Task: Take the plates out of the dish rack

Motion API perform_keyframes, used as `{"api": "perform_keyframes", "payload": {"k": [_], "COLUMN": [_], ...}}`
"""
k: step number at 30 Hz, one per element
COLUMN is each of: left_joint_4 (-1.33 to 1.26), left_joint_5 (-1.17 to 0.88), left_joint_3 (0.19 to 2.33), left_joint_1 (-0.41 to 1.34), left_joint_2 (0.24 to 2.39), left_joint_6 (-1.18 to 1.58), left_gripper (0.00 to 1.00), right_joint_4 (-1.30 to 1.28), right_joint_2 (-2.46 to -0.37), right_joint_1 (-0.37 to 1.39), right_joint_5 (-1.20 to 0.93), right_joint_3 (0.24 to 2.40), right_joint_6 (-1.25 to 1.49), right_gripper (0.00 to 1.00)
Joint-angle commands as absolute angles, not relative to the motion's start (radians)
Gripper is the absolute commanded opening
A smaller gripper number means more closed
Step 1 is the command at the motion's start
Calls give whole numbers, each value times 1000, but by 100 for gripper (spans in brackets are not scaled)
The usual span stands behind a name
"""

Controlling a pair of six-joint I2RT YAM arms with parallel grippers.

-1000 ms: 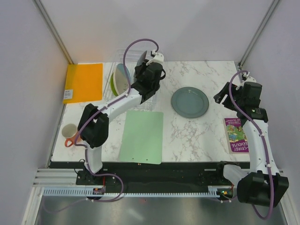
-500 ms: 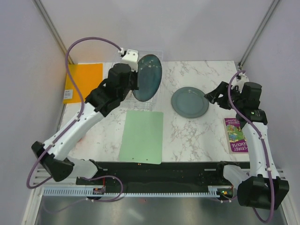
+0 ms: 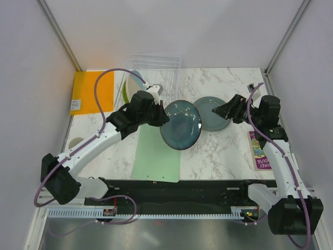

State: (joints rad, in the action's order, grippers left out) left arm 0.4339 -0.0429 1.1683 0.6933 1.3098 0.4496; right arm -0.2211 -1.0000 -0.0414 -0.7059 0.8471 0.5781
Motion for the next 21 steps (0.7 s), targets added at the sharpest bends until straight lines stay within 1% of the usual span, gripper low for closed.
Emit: {"api": "perform_keyframes", "payload": {"k": [1,2,6,10,17,21], "left_joint_4": [75,46,-21,-78,-181,-224], "left_joint_5": [-198,-209,-285,-317,-383,-413], "left_joint_3": [1203,1198,1174,1120,1052,1040], "left_joint_1": [660,654,609,572,546,543], "left_joint_2": [1287,1292,1292,1270,1276,1284], "left_joint_6": [603,617,664,704,764,779], "left_gripper": [2,2,2,2,2,2], "right_joint_4": [-101,-91,-83,-57,38,63], "right_joint_2": [-991,-1000,-1028,-1048,-1118,-1152], "right_joint_1": [-8,21,40,46,78,109], "right_joint_5": [-736,-736,-718,-719,-756,-741], "right_joint_3": [813,807,792,784,781,779], "right_joint_6": [630,637,631,624,664,675], "right_gripper": [83,83,83,83,82,81]}}
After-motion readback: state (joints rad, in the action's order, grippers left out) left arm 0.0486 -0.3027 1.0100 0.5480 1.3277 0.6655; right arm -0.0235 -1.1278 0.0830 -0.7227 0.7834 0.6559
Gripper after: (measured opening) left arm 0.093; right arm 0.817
